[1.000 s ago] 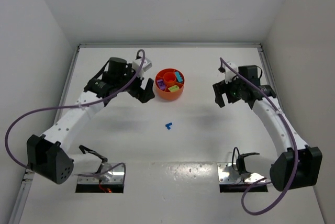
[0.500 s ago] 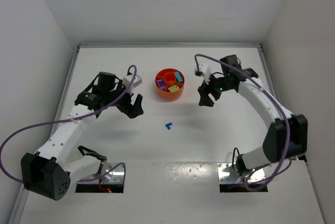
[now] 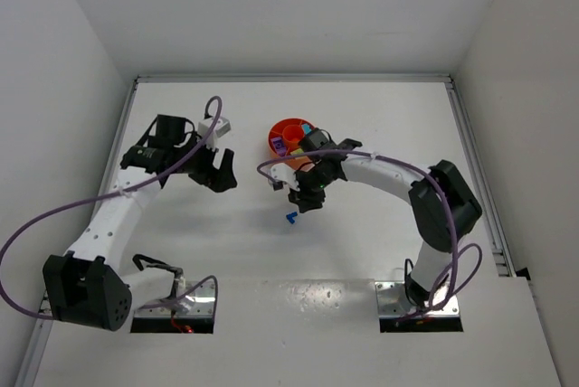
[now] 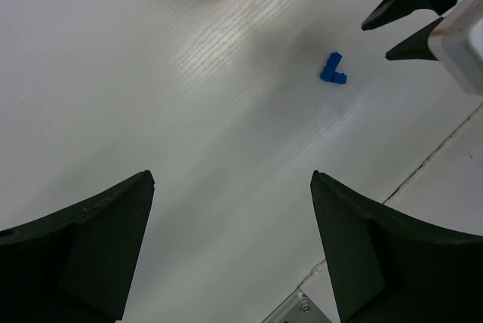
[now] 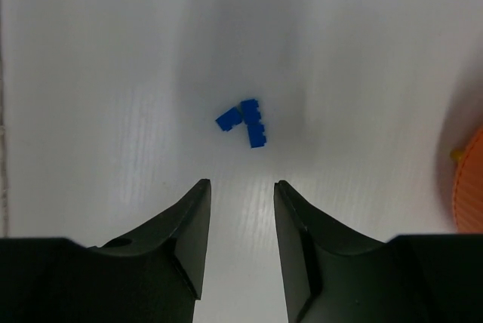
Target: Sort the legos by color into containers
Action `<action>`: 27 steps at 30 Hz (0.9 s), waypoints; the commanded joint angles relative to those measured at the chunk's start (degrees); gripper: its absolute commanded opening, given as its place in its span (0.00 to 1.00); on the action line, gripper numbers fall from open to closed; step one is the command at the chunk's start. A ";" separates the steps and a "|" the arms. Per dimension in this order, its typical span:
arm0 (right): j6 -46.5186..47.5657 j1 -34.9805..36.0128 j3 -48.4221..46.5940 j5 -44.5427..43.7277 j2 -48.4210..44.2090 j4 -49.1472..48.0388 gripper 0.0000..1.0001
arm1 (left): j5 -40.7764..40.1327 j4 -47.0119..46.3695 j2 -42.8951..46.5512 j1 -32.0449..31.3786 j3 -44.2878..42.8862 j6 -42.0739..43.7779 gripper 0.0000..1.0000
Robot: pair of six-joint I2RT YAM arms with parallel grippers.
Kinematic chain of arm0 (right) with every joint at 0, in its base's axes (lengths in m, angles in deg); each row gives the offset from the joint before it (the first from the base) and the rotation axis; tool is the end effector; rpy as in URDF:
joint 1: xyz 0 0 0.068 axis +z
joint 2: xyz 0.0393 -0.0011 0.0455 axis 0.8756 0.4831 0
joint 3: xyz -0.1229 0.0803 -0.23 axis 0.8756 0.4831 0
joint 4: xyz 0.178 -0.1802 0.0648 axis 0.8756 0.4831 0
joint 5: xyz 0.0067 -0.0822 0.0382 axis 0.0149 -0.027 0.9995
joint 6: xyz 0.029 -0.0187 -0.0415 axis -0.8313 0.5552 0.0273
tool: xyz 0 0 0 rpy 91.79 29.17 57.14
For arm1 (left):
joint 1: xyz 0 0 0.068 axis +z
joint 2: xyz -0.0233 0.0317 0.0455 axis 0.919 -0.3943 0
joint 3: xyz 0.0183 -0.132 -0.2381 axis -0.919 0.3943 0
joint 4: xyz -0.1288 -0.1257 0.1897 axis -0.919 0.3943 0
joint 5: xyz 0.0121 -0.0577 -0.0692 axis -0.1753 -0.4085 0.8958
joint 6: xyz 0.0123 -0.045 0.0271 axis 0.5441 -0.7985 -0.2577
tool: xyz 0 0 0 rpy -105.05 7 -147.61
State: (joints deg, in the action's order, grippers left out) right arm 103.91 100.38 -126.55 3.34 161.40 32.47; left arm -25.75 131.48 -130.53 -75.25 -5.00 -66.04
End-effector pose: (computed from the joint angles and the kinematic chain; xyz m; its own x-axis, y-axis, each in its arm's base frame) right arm 0.2547 0.2317 0.1890 -0.0458 -0.8076 -0.5879 -0.9953 -0.0135 0.0961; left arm 0.2259 -0.0510 0.2987 -0.6858 0.2437 -0.6858 0.5482 0.7928 -0.2665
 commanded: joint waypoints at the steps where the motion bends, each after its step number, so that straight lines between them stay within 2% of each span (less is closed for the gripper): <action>1: 2.77 0.89 0.12 -3.97 2.28 -7.92 0.41 | 4.13 0.50 -1.81 2.40 -2.82 0.04 0.90; 3: 2.77 1.68 0.12 -6.51 3.32 -10.12 0.44 | 5.80 0.50 -2.60 3.98 -3.35 -0.49 0.90; 7: 3.38 2.75 0.12 -9.33 6.14 -10.74 0.44 | 7.04 0.50 -3.83 5.31 -3.88 -0.49 0.90; 16: 4.00 5.03 0.12 -8.81 9.14 -10.74 0.42 | 10.20 0.50 -3.83 10.13 -3.36 -0.49 0.90; 27: 4.53 6.70 -1.03 -9.34 11.33 -9.07 0.40 | 12.67 0.50 -4.88 13.03 -2.82 -0.49 0.90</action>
State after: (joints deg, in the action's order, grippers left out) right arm 106.93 106.32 -126.36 -6.17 171.59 23.29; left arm -15.65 132.20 -134.92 -63.69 -6.71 -66.49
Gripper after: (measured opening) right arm 0.406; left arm 0.905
